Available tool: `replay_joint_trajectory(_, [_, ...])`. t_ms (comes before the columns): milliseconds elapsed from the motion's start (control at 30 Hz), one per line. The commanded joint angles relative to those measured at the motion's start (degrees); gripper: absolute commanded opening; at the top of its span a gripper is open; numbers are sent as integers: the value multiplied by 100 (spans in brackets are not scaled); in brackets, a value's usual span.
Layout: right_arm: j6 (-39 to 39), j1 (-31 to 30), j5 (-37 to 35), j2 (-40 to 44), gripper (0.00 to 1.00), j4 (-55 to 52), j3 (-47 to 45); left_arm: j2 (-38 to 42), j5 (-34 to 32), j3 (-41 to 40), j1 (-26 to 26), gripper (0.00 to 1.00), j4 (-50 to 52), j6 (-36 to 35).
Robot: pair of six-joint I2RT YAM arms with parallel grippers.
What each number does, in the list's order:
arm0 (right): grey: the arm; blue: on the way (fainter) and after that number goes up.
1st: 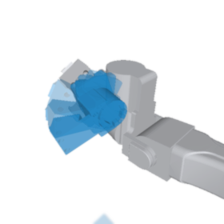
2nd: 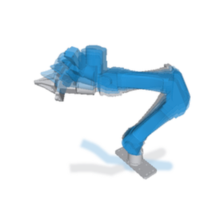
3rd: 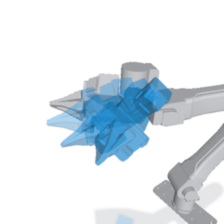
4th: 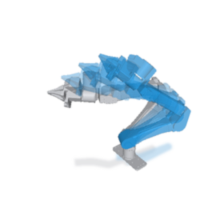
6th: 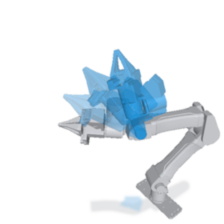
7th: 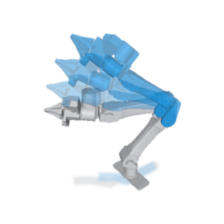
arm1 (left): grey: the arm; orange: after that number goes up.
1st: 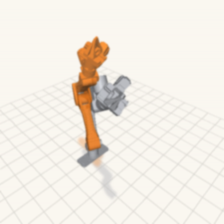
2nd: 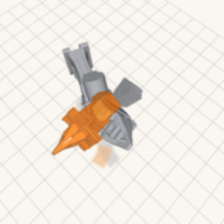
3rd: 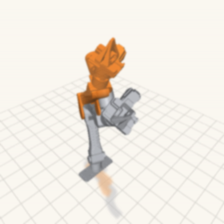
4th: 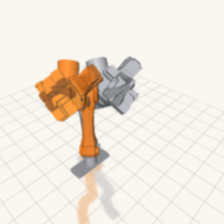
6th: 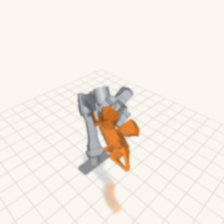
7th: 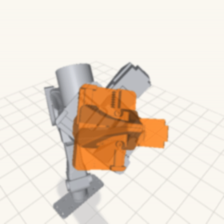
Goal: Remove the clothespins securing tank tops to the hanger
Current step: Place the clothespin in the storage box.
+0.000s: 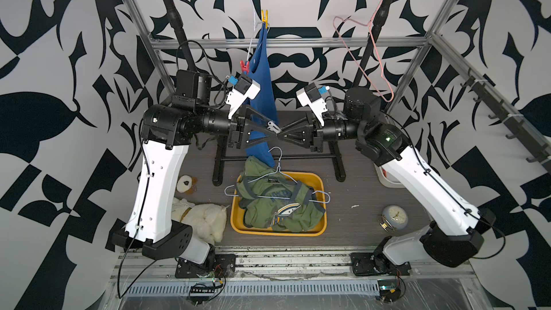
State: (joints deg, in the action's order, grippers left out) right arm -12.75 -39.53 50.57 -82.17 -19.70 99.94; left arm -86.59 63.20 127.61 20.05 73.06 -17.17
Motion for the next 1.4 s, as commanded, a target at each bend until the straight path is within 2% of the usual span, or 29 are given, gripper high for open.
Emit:
replay_joint_trajectory(0, [204,6,-502,251,0,-86,-57,182,-263,129,16,58,-123,56])
replay_joint_trajectory(167, [258,167,-1022,773,0,-45,-819,279,-794,204,21,58,-195,82])
replay_joint_trajectory(467, [-283,1202,-1175,1729,0,128,-1980,237,-866,330,18,59,-275,209])
replay_joint_trajectory(600, [-148,1781,-2127,1960,0,-546,-2191,270,-1007,213,16,59,-378,299])
replay_joint_trajectory(767, [-509,2499,-4019,2222,0,-1039,-2732,426,-1275,-171,23,59,-364,153])
replay_joint_trajectory(867, [-623,3127,-4534,2100,0,-1252,-2984,511,-1333,-405,17,60,-311,53])
replay_joint_trajectory(967, [-832,3840,-4728,1746,0,-1212,-3267,617,-1351,-630,18,60,-293,-18])
replay_joint_trajectory(1167, [-1143,5142,-4703,981,0,-636,-3942,756,-1451,-1093,18,61,-216,-235])
replay_joint_trajectory(1367, [-1061,5774,-4987,-32,0,-200,-4260,754,-1434,-1292,23,61,-176,-349])
